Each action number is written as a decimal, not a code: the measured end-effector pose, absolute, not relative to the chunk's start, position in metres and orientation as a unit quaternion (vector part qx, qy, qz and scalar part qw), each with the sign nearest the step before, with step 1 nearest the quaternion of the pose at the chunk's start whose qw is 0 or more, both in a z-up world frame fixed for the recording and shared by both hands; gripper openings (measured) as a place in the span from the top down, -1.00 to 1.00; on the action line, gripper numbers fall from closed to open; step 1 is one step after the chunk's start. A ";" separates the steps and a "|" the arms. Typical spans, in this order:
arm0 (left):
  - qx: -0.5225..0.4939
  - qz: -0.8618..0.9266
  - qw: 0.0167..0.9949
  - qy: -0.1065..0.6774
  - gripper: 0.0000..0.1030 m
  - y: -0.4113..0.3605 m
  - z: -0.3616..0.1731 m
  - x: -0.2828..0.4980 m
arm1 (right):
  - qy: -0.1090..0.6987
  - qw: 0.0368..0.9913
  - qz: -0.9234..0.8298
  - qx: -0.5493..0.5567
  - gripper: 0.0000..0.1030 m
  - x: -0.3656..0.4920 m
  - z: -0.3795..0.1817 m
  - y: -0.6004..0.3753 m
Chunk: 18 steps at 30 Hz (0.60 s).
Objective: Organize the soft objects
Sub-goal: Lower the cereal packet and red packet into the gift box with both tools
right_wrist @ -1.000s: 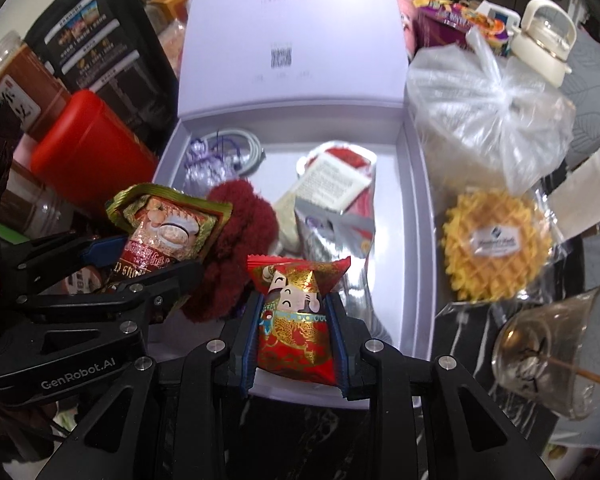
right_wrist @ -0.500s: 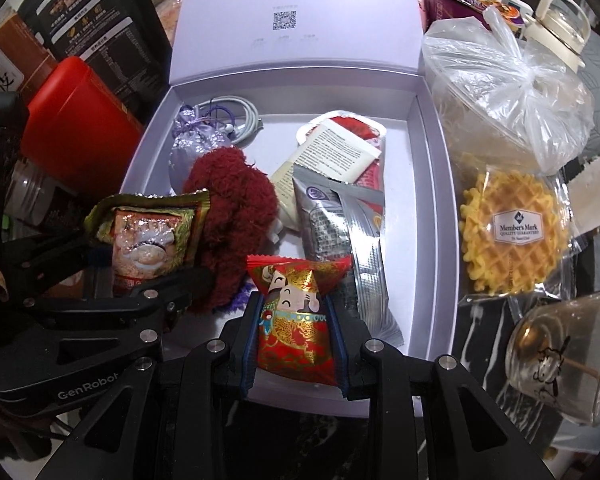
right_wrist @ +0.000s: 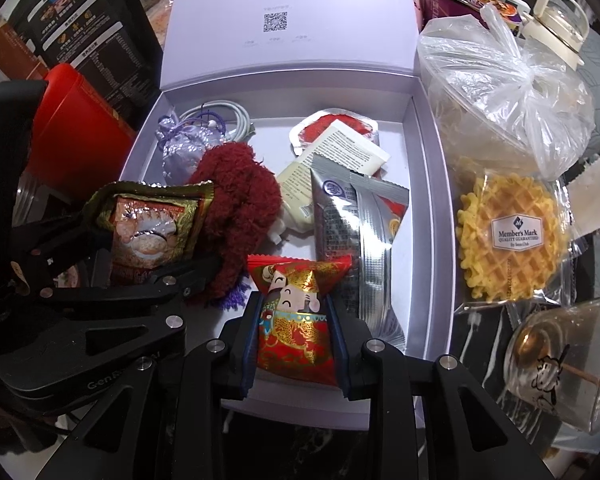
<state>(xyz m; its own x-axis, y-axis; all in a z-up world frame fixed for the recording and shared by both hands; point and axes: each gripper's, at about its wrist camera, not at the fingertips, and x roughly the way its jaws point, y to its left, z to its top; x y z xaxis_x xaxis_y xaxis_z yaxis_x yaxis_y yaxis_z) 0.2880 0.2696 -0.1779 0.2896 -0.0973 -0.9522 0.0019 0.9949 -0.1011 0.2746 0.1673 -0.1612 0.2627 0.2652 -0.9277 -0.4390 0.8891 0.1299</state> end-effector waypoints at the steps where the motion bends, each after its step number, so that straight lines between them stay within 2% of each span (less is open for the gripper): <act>1: -0.040 -0.031 0.801 0.596 -0.01 0.270 -0.178 0.289 | 0.565 0.791 0.223 -0.076 0.39 0.275 -0.161 0.166; 18: -0.060 -0.025 0.790 0.609 -0.02 0.278 -0.178 0.297 | 0.563 0.795 0.211 -0.081 0.26 0.278 -0.141 0.154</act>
<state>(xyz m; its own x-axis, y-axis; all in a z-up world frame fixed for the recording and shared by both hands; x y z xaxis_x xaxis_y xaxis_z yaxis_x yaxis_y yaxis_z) 0.2969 0.2784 -0.1780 0.2568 -0.1123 -0.9599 -0.0329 0.9916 -0.1248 0.2780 0.1544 -0.1414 0.2762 0.2448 -0.9294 -0.4270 0.8976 0.1096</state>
